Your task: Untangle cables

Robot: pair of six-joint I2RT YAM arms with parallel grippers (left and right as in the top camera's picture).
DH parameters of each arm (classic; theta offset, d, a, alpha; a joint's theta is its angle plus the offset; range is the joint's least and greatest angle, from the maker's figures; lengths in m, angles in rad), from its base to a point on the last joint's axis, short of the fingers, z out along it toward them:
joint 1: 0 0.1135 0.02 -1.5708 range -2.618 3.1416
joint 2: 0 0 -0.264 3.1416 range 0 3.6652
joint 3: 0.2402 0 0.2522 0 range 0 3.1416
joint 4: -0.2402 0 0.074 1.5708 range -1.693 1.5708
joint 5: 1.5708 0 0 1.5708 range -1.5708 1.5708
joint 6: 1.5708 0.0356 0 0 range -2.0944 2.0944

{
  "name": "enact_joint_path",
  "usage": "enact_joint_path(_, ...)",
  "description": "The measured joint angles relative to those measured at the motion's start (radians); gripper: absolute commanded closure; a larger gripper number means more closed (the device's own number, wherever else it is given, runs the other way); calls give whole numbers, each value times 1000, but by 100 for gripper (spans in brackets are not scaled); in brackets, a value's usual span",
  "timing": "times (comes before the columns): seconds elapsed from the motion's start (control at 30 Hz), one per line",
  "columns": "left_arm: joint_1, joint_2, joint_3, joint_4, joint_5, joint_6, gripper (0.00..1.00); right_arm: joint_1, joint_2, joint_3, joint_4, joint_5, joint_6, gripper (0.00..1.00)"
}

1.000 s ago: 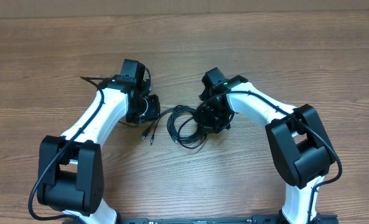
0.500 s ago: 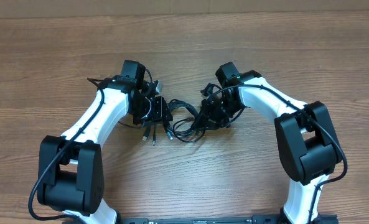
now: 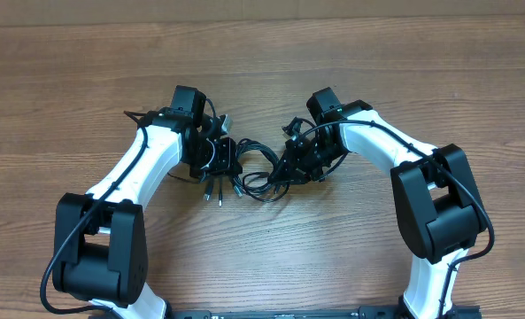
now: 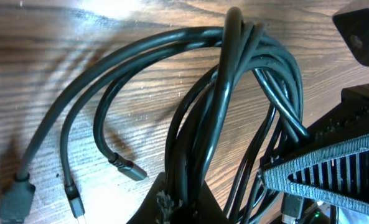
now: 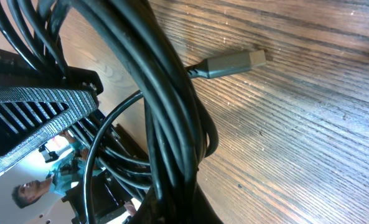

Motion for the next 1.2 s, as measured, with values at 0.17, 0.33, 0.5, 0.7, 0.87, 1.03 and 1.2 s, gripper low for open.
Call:
enact_joint_path(0.17,14,0,0,18,2,50,96,0,0,0,-4,-14,-28,81)
enact_joint_path(0.33,55,0,-2,35,65,96,96,-5,0,1,-45,-24,-111,76)
enact_joint_path(0.5,112,0,-3,57,246,261,96,-44,-40,0,-87,-24,-202,75)
enact_joint_path(0.7,132,0,-3,57,385,412,96,-137,-169,3,-113,-31,-262,72)
enact_joint_path(0.87,132,0,-3,40,460,518,96,-200,-200,6,-140,-45,-277,70)
enact_joint_path(1.03,132,0,-3,38,488,583,96,-210,-200,6,-174,-46,-284,75)
enact_joint_path(1.2,132,0,-3,38,495,650,96,-196,-200,6,-199,-50,-288,77)
